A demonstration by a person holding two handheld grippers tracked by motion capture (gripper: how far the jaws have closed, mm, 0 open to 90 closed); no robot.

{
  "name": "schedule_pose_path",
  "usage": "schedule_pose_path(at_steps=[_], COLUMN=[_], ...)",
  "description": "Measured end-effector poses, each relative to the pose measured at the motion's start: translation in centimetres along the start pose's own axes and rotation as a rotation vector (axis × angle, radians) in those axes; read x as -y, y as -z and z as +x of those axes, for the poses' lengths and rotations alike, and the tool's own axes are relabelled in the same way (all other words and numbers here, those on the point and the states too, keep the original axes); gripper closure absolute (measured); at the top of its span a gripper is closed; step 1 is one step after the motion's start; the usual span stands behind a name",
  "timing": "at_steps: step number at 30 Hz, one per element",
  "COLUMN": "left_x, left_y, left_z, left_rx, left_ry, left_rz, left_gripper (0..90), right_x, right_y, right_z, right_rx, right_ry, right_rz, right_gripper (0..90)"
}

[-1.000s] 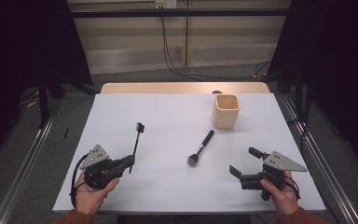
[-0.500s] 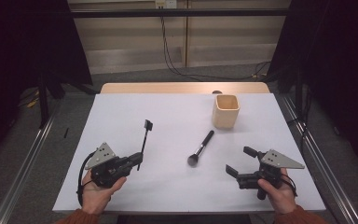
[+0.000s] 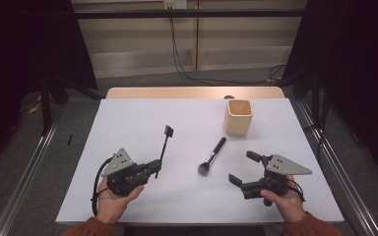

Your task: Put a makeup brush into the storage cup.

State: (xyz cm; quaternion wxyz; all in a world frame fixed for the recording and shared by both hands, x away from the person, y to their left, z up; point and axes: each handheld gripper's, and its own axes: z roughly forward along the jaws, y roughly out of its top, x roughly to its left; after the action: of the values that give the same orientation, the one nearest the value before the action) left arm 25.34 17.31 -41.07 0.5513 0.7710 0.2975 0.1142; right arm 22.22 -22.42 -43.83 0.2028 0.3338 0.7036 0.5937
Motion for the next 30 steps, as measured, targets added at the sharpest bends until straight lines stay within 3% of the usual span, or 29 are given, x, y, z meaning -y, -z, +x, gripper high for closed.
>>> schedule_pose_path(at_steps=[8,15,23,30], left_x=[-0.3,-1.0,-1.9,-2.7], left_y=[-1.1,-1.7,-2.9,-4.5], left_z=[-0.5,-0.8,-1.4,-1.9], left_rx=[0.020,0.026,0.048,0.073], left_ry=[0.007,-0.001,-0.006,-0.026], left_rz=[0.017,0.004,-0.005,-0.006], left_gripper=[85.9,85.9,85.9,85.9], right_x=[-0.8,-1.8,-3.3,-4.9], right_y=[-1.7,-3.2,-4.8,-6.3], right_z=[0.9,1.6,2.0,2.3], right_rx=[-0.067,-0.102,-0.153,-0.139], right_ry=[0.008,0.016,-0.009,-0.010], right_rz=[0.005,-0.016,-0.016,-0.012], right_gripper=[0.6,0.8,0.1,1.4])
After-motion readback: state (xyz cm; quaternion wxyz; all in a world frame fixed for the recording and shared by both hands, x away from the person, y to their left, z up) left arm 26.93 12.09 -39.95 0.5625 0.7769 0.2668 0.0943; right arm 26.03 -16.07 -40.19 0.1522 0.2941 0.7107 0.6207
